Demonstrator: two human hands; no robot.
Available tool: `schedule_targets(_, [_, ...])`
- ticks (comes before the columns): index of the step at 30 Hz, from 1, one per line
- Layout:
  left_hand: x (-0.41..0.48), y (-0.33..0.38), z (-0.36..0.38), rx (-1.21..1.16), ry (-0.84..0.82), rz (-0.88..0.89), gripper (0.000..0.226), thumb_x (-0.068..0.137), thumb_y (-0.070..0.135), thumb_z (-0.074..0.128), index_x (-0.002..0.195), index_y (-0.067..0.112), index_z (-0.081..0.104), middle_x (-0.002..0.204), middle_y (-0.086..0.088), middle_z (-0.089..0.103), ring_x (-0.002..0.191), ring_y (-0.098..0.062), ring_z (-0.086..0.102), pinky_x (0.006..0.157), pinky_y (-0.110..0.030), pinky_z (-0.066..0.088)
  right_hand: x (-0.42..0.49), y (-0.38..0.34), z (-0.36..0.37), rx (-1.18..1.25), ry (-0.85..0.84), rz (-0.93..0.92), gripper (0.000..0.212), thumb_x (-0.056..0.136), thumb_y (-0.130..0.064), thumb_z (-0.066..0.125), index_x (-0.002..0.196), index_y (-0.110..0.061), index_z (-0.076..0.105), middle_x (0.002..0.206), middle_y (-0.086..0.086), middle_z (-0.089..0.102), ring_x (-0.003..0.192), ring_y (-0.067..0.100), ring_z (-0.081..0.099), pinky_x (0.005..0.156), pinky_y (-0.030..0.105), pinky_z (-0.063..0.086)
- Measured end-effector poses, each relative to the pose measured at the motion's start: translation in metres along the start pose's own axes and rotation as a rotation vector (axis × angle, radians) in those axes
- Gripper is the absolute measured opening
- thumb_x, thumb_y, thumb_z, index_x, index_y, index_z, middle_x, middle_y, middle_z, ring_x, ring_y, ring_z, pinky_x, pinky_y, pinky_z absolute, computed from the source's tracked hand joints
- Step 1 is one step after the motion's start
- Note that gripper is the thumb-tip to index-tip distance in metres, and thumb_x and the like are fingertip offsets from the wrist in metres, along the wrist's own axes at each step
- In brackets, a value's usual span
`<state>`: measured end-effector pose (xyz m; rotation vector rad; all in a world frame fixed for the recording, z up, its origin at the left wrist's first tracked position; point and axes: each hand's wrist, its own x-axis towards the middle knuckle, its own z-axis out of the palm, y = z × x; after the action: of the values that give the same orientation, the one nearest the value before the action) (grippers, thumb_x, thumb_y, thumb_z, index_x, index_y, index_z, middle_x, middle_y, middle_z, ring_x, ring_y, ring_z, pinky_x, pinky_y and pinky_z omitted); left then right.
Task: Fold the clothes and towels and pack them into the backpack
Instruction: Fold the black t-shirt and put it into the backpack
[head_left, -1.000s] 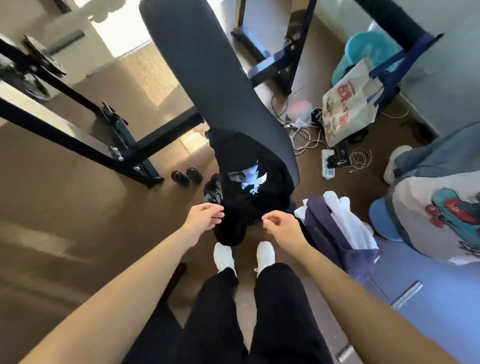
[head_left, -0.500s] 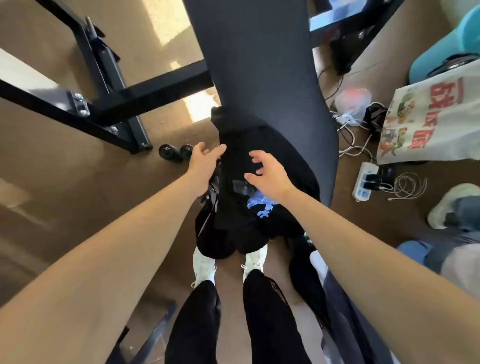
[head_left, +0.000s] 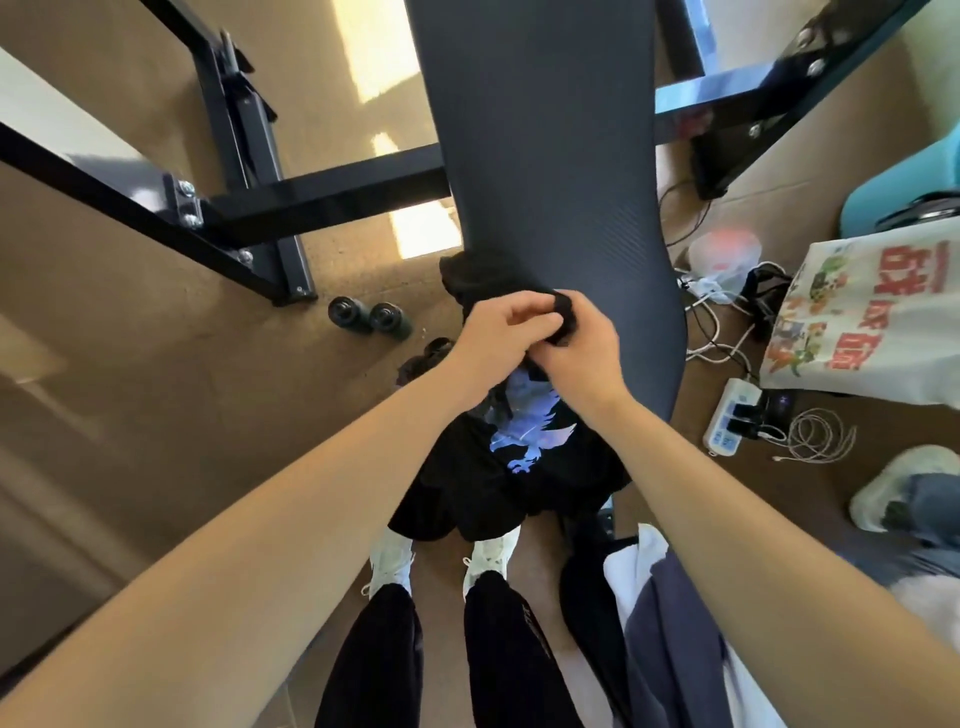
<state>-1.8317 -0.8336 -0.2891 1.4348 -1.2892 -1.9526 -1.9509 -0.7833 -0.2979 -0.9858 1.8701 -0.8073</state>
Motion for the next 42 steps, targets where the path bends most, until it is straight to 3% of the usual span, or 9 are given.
schedule_targets(5, [-0.001,0.013,-0.004,0.2,0.104,0.177,0.036,0.096,-0.005,0.055,0.124,0.01,0.073,0.125,0.0,0.072,0.12,-0.009,0.063,0.107,-0.024,0.048,0.049,-0.001,-0.055,0.047,0.26,0.154,0.033,0.069,-0.001,0.053,0.074,-0.029,0.07,0.076,-0.008,0.07,0.082,0.016,0.067,0.081,0.036,0.057])
schedule_targets(8, [-0.001,-0.011,-0.042,0.286,0.423,0.027,0.037,0.097,-0.001,0.052,0.123,0.018,0.071,0.126,0.004,0.07,0.122,-0.012,0.061,0.107,-0.034,0.049,0.084,0.006,-0.086,0.014,0.349,0.261,0.033,0.082,0.005,0.05,0.09,-0.017,0.072,0.094,0.002,0.07,0.098,0.02,0.066,0.08,0.024,0.053])
schedule_targets(11, [0.003,-0.042,-0.073,0.35,0.462,-0.146,0.04,0.098,0.0,0.057,0.134,0.017,0.063,0.136,0.001,0.063,0.127,-0.02,0.058,0.109,-0.038,0.048,0.099,0.022,-0.093,-0.244,0.27,0.313,0.038,0.087,-0.009,0.063,0.125,-0.009,0.061,0.119,0.01,0.063,0.117,0.031,0.059,0.093,0.034,0.048])
schedule_targets(15, [0.025,-0.062,-0.088,0.413,0.369,-0.208,0.058,0.096,0.0,0.062,0.149,0.021,0.047,0.151,-0.001,0.05,0.135,-0.024,0.051,0.111,-0.045,0.047,0.087,0.029,-0.058,-0.801,0.141,-0.068,0.082,0.074,-0.024,0.079,0.147,-0.022,0.041,0.143,0.011,0.042,0.125,0.04,0.041,0.103,0.054,0.039])
schedule_targets(18, [0.052,-0.066,-0.09,0.553,0.321,-0.157,0.071,0.094,0.003,0.068,0.154,0.025,0.038,0.157,-0.002,0.042,0.139,-0.026,0.047,0.112,-0.049,0.046,0.082,0.035,-0.035,-1.003,0.136,-0.36,0.061,0.077,-0.021,0.079,0.134,-0.021,0.057,0.134,0.007,0.05,0.114,0.039,0.047,0.091,0.052,0.042])
schedule_targets(25, [0.093,-0.073,-0.09,0.787,0.177,-0.102,0.04,0.093,0.017,0.07,0.132,0.022,0.063,0.15,-0.002,0.051,0.14,-0.028,0.043,0.116,-0.048,0.039,0.096,0.024,-0.036,-0.62,0.165,-0.14,0.016,0.092,-0.024,0.061,0.104,-0.02,0.071,0.104,0.004,0.072,0.099,0.031,0.065,0.082,0.045,0.053])
schedule_targets(33, [0.074,-0.041,-0.098,0.501,0.3,-0.027,0.024,0.106,0.03,0.052,0.107,0.013,0.069,0.088,0.003,0.065,0.091,-0.018,0.06,0.074,-0.023,0.042,0.127,-0.017,-0.093,0.03,0.161,0.183,0.023,0.1,-0.014,0.051,0.079,-0.018,0.061,0.091,0.013,0.066,0.057,0.03,0.074,0.042,0.033,0.055])
schedule_targets(38, [0.054,0.02,-0.115,0.532,0.318,0.075,0.037,0.108,0.041,0.042,0.089,0.016,0.061,0.081,0.001,0.059,0.081,-0.016,0.057,0.068,-0.027,0.041,0.133,-0.031,-0.13,0.062,0.226,0.19,0.026,0.102,-0.021,0.054,0.078,-0.023,0.061,0.095,0.01,0.066,0.077,0.028,0.072,0.056,0.027,0.058])
schedule_targets(42, [0.036,0.067,-0.118,0.671,0.125,0.16,0.021,0.099,0.039,0.061,0.083,0.026,0.06,0.074,0.008,0.058,0.071,-0.01,0.054,0.061,-0.024,0.038,0.134,-0.039,-0.152,-0.106,0.272,0.115,0.025,0.095,-0.033,0.057,0.077,-0.017,0.066,0.082,0.01,0.068,0.087,0.037,0.069,0.08,0.054,0.058])
